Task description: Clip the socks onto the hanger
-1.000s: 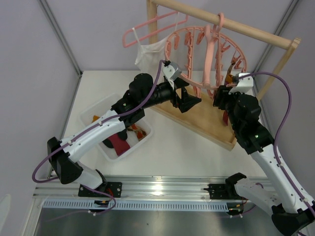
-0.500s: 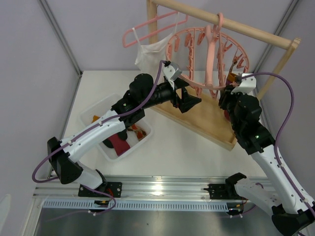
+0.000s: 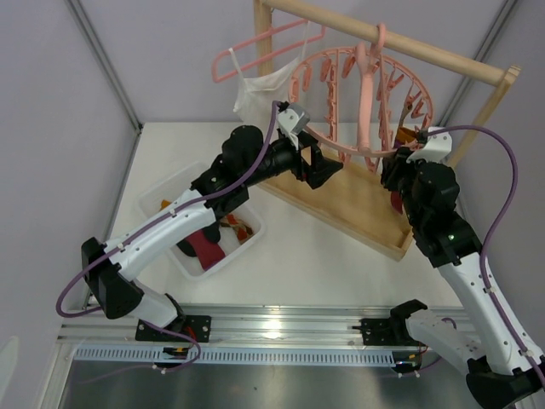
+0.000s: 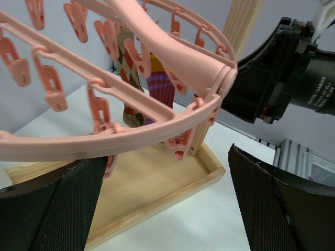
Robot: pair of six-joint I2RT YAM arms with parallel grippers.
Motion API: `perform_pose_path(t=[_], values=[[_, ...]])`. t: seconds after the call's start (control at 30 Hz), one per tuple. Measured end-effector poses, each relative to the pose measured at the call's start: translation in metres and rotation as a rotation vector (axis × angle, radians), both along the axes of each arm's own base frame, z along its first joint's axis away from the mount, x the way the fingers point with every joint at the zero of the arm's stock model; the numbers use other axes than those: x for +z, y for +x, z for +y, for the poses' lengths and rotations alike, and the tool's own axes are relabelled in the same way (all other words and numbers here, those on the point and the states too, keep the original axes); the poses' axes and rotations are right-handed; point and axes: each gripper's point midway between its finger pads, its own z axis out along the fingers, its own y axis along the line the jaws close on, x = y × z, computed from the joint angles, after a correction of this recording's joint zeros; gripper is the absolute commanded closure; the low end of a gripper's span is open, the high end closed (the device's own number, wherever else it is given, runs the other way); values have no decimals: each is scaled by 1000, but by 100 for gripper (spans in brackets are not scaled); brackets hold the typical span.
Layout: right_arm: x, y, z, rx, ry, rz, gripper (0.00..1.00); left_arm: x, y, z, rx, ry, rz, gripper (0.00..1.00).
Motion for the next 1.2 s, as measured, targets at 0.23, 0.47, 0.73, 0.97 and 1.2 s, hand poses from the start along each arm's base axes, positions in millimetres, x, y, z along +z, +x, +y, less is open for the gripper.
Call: perform_pose_path(t=[0.23,0.47,0.73,0.97,1.2], values=[[0,0,4,32,75,15,100,-5,18,13,52,11,20,1],[-2,0,18,84,147,36,100,-15,13,15,46,10,88,1],[-2,0,26,108,208,50,100,-41,-31,-9,-7,-31,205,0],[-2,-2,31,125,252,57,100,-59,-39,-48,37,-109,308,0],[-1,-3,35,138,286,64,100,-87,-9,-72,147,-116,359,1]])
